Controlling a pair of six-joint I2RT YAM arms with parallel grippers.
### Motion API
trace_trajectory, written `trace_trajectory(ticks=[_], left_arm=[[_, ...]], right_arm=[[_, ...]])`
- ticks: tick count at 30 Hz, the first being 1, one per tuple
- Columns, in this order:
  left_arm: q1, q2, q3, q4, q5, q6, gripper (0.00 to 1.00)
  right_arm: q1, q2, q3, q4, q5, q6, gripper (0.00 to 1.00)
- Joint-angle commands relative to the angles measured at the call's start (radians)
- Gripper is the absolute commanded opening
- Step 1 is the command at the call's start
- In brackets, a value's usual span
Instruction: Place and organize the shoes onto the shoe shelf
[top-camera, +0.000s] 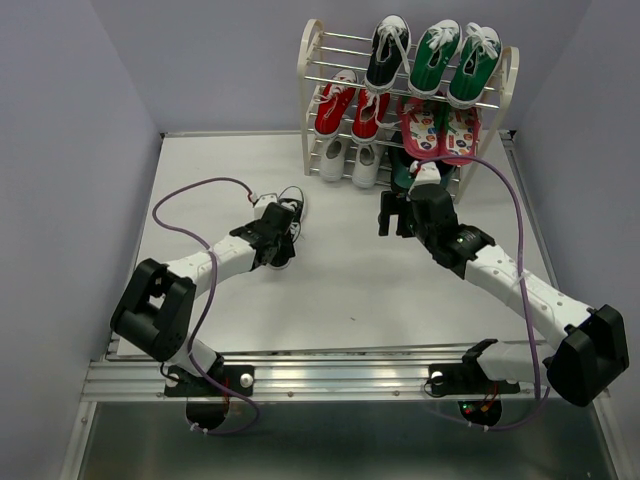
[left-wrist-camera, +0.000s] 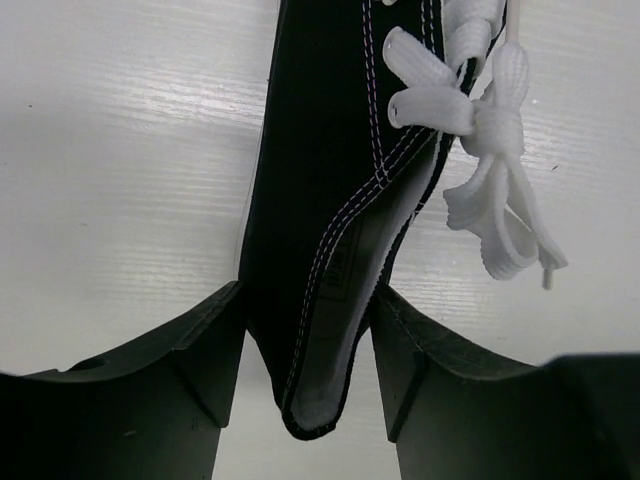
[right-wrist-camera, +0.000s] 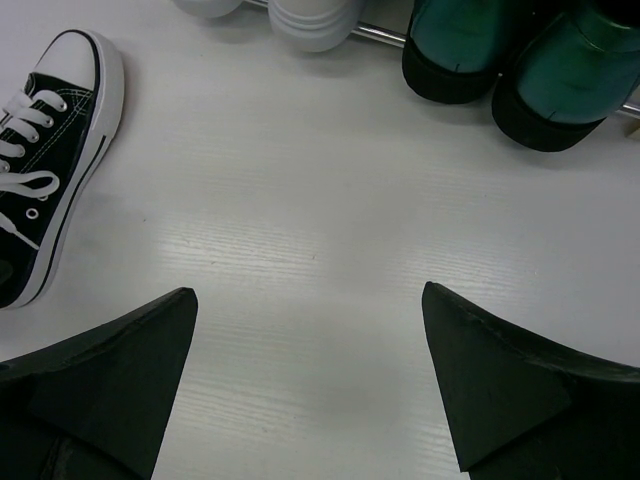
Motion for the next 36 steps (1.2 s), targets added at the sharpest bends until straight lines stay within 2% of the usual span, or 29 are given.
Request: trace_trajectory(ticks=[1, 6, 9, 10, 18, 26, 31, 36], left_arm=[[0.000, -0.034, -0.029, 0.019, -0.011, 0.001, 0.60], [0.000, -0.008, -0.033, 0.017, -0.014, 0.006, 0.55], [0.000, 0.009, -0.020, 0.017, -0.015, 0.012, 0.25], [0.000, 0.012, -0.013, 0.017, -0.017, 0.017, 0.00], [-0.074, -0.077, 0.026, 0.031, -0.101, 0.077, 0.00], [-0.139, -0.290, 0.041, 0.049, -0.185, 0.109, 0.00], [-0.145, -0.459, 0.069, 0.072, -0.189, 0.144, 0.00], [-0.145, -0.517, 0.167, 0.146, -0.150, 0.213, 0.00]], right_arm=[[0.000, -0.013, -0.003, -0.002, 0.032, -0.001, 1.00], [0.000, -0.011, -0.001, -0.005, 0.048, -0.001, 1.00], [0.000, -0.013, -0.003, -0.005, 0.054, -0.001, 1.00], [0.000, -0.013, -0.003, -0.005, 0.057, -0.001, 1.00], [0.000, -0.014, -0.009, -0.007, 0.081, -0.010, 1.00], [0.000, -0.025, -0.040, -0.005, 0.126, 0.011, 1.00], [0.000, -0.031, -0.070, -0.003, 0.153, 0.036, 1.00], [0.000, -0.030, -0.101, -0.005, 0.161, 0.050, 1.00]])
